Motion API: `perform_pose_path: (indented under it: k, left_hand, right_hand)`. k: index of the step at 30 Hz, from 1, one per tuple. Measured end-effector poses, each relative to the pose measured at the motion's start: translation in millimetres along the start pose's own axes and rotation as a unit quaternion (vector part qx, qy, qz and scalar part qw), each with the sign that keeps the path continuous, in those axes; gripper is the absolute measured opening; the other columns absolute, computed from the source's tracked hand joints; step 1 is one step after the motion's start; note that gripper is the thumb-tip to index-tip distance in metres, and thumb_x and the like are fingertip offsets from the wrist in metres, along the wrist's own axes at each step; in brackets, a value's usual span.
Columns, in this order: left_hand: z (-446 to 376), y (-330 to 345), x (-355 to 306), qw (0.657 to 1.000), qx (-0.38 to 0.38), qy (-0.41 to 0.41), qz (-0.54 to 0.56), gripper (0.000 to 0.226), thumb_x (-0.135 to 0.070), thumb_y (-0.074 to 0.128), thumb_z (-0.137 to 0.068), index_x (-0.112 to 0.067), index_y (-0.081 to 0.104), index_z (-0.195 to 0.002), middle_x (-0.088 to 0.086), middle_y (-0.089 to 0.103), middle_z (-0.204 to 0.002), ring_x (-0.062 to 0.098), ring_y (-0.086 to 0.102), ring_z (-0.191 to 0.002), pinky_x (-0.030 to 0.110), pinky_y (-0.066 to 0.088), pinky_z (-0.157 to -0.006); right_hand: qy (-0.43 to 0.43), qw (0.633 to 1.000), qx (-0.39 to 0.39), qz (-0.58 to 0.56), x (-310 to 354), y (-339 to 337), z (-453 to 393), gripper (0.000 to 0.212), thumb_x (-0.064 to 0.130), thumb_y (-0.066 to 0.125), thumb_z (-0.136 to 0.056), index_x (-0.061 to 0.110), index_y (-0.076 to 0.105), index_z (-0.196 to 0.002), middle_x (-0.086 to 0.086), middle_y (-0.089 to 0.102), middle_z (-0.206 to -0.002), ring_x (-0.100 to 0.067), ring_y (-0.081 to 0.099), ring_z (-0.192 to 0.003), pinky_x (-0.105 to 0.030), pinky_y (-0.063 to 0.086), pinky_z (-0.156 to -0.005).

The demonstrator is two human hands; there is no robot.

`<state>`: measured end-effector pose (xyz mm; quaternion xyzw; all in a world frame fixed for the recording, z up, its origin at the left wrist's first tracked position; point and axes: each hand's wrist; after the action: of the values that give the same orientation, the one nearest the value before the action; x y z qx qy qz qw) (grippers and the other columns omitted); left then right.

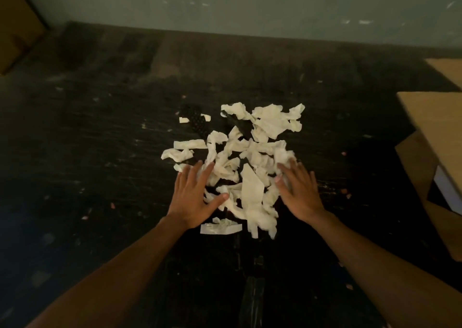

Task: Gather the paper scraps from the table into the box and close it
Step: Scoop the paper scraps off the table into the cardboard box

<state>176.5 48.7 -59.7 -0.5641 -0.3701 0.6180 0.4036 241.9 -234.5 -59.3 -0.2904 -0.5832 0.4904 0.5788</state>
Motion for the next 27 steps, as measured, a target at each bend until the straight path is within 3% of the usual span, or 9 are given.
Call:
perform_pose_path:
  k: [3,6,8,11,15,19,23,27]
  left_hand:
    - [6,-3,-4,0.999,-0.012,0.039,-0.005,0.087,-0.083,0.02,-0.08,-0.036,0.01,-0.153,0.004,0.022,-0.158,0.026,0.022,-0.144,0.051,0.022,-0.116]
    - [4,-13,0,0.992,-0.091,0.085,-0.005,0.074,-0.074,0.029,-0.085,-0.032,0.033,-0.146,0.006,0.039,-0.137,0.021,0.036,-0.121,0.047,0.04,-0.099]
    - [-11,-25,6,0.984,-0.163,0.074,0.017,0.066,-0.071,0.034,-0.085,-0.03,0.046,-0.135,0.006,0.04,-0.128,0.021,0.037,-0.114,0.046,0.04,-0.092]
    - [-53,-44,18,0.983,-0.18,-0.002,0.036,0.068,-0.072,0.033,-0.084,-0.032,0.039,-0.139,0.007,0.029,-0.145,0.029,0.027,-0.131,0.052,0.031,-0.105]
    - [-124,-52,41,0.991,-0.081,-0.107,0.016,0.083,-0.08,0.027,-0.082,-0.042,0.005,-0.152,0.004,-0.005,-0.163,0.038,-0.003,-0.148,0.062,0.006,-0.116]
    - [-176,-47,48,0.992,-0.019,-0.127,-0.005,0.084,-0.082,0.028,-0.082,-0.047,-0.007,-0.15,0.005,-0.014,-0.163,0.043,-0.009,-0.147,0.065,0.001,-0.115]
    - [-208,-39,37,0.996,0.042,-0.083,-0.004,0.081,-0.084,0.024,-0.08,-0.053,-0.006,-0.148,0.001,-0.005,-0.165,0.045,-0.006,-0.147,0.064,-0.001,-0.115]
    - [-212,-35,14,0.996,0.089,0.003,-0.025,0.07,-0.071,0.027,-0.091,-0.044,0.008,-0.153,0.0,0.012,-0.164,0.035,0.002,-0.15,0.056,0.003,-0.119]
  right_hand:
    - [-0.092,0.993,-0.021,-0.075,22,11,11,0.056,0.063,0.02,-0.092,0.04,0.044,-0.137,0.003,0.025,-0.157,-0.018,0.018,-0.145,-0.054,0.012,-0.118]
    - [-0.148,0.966,-0.126,-0.172,35,11,8,0.037,0.05,0.038,-0.095,0.029,0.064,-0.111,0.003,0.047,-0.136,-0.013,0.043,-0.128,-0.05,0.039,-0.104]
    - [-0.119,0.948,-0.177,-0.236,37,0,-10,0.027,0.049,0.041,-0.095,0.031,0.059,-0.104,0.004,0.046,-0.13,-0.011,0.046,-0.123,-0.048,0.044,-0.1]
    - [-0.047,0.951,-0.207,-0.225,29,-22,-56,0.033,0.056,0.037,-0.092,0.039,0.049,-0.117,0.001,0.037,-0.138,-0.017,0.039,-0.131,-0.053,0.041,-0.103]
    - [0.074,0.984,-0.132,-0.09,8,-45,-132,0.057,0.067,0.026,-0.09,0.045,0.027,-0.143,-0.007,0.011,-0.16,-0.031,0.01,-0.146,-0.062,0.017,-0.114]
    - [0.142,0.988,-0.045,-0.037,0,-61,-191,0.064,0.077,0.019,-0.085,0.055,0.008,-0.144,0.001,-0.011,-0.162,-0.034,-0.013,-0.147,-0.068,-0.003,-0.111]
    - [0.1,0.993,0.062,-0.02,7,-59,-215,0.065,0.082,0.012,-0.08,0.061,0.004,-0.141,0.001,-0.006,-0.162,-0.038,-0.01,-0.146,-0.071,-0.003,-0.109]
    - [0.002,0.99,0.14,0.037,30,-43,-205,0.057,0.079,0.01,-0.084,0.064,0.007,-0.139,0.004,0.0,-0.163,-0.039,-0.012,-0.146,-0.069,-0.006,-0.111]
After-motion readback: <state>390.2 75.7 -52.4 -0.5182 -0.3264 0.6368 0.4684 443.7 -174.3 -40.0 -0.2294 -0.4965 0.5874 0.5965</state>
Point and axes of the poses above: each hand's wrist, its own z-axis away from the middle knuckle, its own y-axis out of the palm, x = y × z
